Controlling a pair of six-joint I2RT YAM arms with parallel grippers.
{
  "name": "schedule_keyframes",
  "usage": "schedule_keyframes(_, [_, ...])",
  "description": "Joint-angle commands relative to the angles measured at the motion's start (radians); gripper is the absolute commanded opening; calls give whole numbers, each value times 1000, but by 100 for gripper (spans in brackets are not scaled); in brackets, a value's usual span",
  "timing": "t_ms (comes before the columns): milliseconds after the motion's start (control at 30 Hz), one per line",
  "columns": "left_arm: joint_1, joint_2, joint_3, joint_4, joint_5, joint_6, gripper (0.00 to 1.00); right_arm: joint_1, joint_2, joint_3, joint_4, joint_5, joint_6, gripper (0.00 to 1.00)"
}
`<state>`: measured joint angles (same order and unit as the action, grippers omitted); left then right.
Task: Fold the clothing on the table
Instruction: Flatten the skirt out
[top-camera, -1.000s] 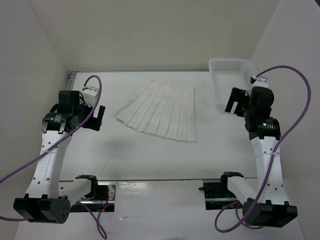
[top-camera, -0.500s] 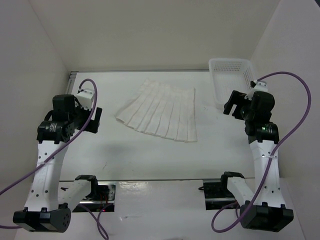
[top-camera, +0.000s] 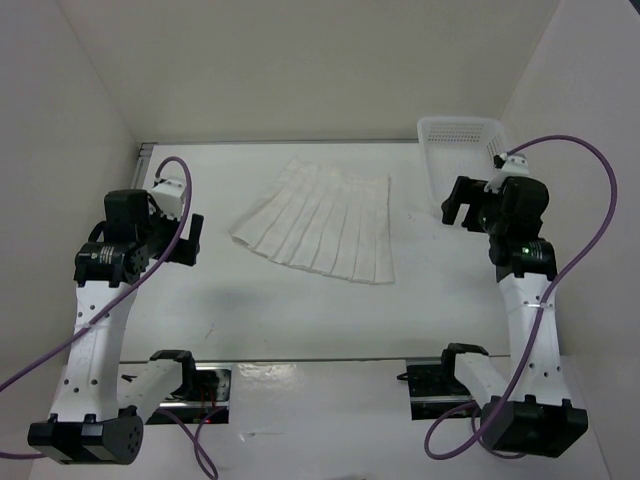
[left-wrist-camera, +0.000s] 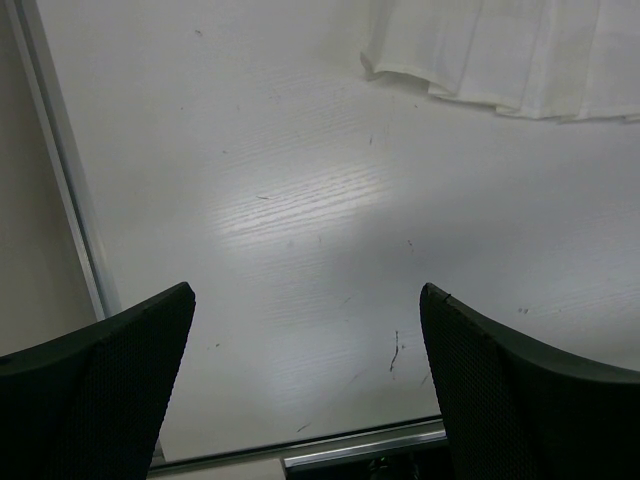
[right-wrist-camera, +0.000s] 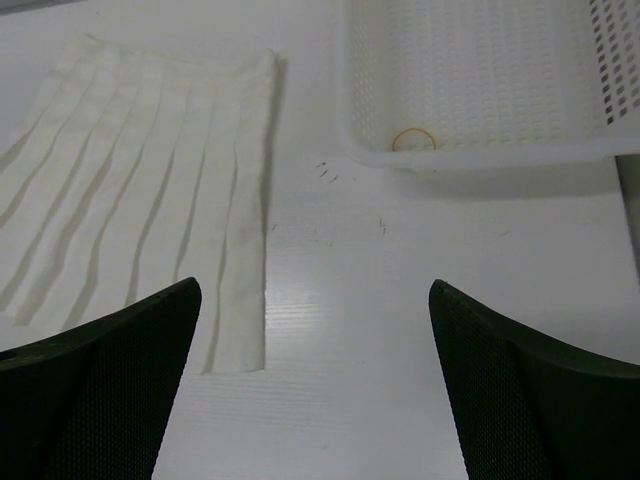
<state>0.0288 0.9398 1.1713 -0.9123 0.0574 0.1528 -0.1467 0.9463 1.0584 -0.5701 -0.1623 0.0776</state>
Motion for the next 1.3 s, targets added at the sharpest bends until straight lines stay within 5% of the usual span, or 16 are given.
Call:
schedule_keyframes(0, [6, -10, 7, 23, 1, -15, 99, -5, -75, 78, 33, 26, -59, 99])
schedule_keyframes(500, [6, -33, 16, 23, 1, -24, 99, -36, -303, 325, 93, 525, -127, 99])
schedule_keyframes(833, [6, -33, 7, 23, 1, -15, 99, -56, -429, 296, 346, 791, -465, 99])
schedule_keyframes(1067, [6, -22, 25, 32, 1, -15, 99, -56, -572, 143, 509, 727, -679, 99])
schedule_keyframes(1267, [16, -13, 25, 32, 1, -15, 99, -56, -592, 224, 308, 510, -497, 99])
